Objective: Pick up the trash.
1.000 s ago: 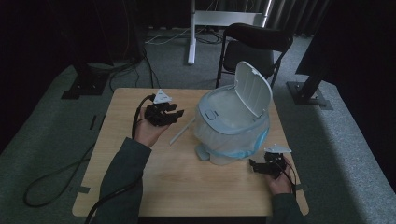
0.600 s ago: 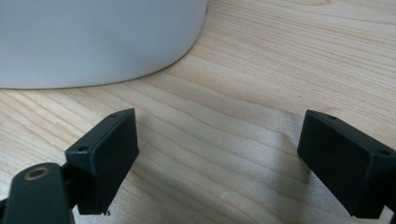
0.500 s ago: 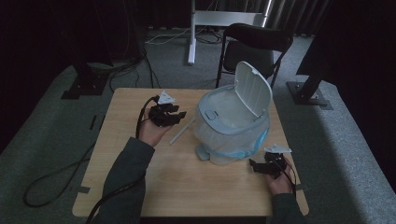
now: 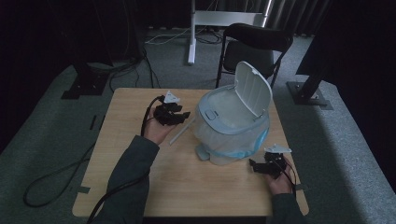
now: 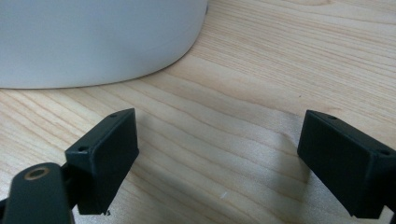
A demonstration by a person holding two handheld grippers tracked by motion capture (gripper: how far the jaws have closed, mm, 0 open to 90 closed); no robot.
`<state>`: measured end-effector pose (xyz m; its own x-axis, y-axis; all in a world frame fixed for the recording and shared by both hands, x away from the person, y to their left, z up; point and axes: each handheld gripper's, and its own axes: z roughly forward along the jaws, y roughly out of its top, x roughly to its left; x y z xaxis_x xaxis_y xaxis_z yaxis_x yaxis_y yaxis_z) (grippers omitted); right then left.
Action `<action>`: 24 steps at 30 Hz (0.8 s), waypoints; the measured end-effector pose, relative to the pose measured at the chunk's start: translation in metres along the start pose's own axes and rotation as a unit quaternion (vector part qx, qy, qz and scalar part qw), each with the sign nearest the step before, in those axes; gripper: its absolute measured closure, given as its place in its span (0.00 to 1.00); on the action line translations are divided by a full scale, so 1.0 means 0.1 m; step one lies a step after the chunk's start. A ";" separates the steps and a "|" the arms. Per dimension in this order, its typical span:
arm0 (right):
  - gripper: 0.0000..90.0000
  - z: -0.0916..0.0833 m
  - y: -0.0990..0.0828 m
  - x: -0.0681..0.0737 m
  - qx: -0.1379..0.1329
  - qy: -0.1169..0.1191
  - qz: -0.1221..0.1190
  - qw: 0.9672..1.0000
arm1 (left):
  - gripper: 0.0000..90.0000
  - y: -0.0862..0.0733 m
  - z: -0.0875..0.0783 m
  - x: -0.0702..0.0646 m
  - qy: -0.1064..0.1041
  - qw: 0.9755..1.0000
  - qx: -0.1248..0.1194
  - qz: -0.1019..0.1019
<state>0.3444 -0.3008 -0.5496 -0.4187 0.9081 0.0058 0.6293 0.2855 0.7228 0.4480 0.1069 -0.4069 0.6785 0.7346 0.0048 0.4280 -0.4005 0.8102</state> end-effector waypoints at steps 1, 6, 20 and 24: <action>0.13 0.00 0.00 0.00 0.000 0.000 0.000 1.000 | 0.59 0.00 0.02 0.00 0.000 1.000 0.000 0.000; 0.13 0.00 0.00 0.00 0.000 0.000 0.000 1.000 | 0.59 0.00 0.10 0.00 0.001 1.000 0.005 -0.004; 0.13 0.00 0.00 0.00 0.000 0.000 0.000 1.000 | 0.59 -0.04 0.31 0.05 0.006 0.999 0.026 -0.025; 0.13 0.00 0.00 0.00 0.000 0.000 0.000 1.000 | 0.59 -0.08 0.38 0.05 0.007 0.999 0.034 -0.030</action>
<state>0.3444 -0.3008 -0.5497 -0.4189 0.9080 0.0059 0.6291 0.2855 0.7230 0.4705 0.0934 -0.4354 0.6417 0.7662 -0.0338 0.5074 -0.3911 0.7678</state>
